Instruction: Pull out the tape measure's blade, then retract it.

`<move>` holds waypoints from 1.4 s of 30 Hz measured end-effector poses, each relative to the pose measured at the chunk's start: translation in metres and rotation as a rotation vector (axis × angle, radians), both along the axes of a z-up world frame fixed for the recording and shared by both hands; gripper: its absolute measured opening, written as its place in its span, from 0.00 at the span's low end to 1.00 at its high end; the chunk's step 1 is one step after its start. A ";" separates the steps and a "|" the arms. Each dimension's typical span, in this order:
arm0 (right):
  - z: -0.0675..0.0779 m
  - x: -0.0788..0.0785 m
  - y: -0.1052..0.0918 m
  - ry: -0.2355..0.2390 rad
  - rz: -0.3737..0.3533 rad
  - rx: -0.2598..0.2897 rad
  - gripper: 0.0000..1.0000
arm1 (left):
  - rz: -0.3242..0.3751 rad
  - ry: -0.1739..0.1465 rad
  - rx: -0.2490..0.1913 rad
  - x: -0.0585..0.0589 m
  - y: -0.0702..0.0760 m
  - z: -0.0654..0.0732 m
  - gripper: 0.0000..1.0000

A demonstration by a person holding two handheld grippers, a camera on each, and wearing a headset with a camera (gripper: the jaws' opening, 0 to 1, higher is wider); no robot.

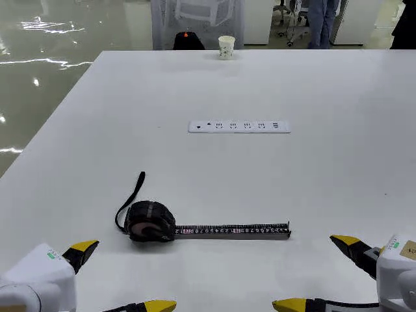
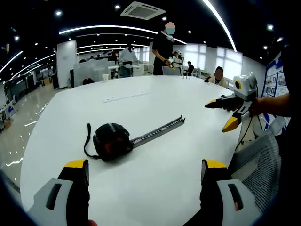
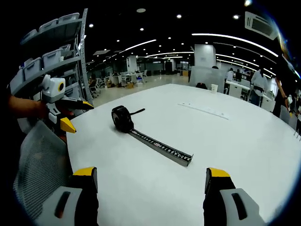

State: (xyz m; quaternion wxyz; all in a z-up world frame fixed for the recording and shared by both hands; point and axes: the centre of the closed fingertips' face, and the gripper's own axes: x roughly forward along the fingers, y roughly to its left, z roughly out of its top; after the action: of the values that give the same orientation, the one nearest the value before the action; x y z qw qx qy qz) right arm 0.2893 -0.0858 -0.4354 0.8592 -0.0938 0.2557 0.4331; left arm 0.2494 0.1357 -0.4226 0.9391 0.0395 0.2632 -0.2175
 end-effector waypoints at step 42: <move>0.007 -0.018 0.027 0.018 -0.092 0.020 0.99 | 0.104 -0.007 -0.016 -0.006 -0.007 0.004 0.99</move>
State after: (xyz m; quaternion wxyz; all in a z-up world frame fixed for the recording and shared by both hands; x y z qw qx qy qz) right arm 0.2710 -0.0584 -0.4286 0.8768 -0.0694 0.2633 0.3964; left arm 0.2430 0.1285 -0.4188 0.9503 0.0190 0.2599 -0.1703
